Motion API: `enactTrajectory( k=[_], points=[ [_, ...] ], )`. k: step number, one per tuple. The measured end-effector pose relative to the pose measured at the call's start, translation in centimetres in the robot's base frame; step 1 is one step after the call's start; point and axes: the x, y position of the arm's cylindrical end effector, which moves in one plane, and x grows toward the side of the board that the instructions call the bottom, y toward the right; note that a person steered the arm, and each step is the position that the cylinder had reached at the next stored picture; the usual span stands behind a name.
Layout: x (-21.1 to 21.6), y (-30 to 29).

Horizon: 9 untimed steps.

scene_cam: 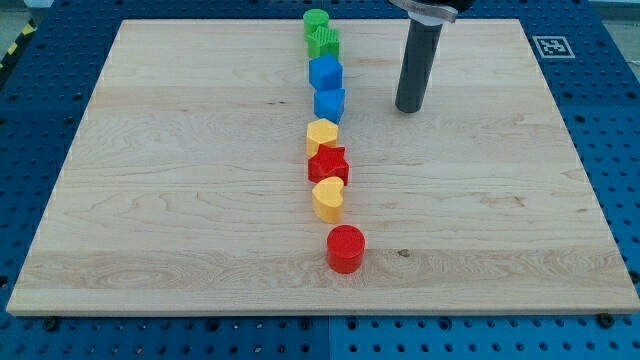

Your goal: Nudge the yellow heart to the left

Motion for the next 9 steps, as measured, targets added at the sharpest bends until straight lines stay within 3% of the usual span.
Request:
enactTrajectory(
  k=[1, 4, 5, 9],
  points=[
    [0.0, 0.0],
    [13.1, -0.7],
    [15.2, -1.1],
    [15.4, -2.1]
  ],
)
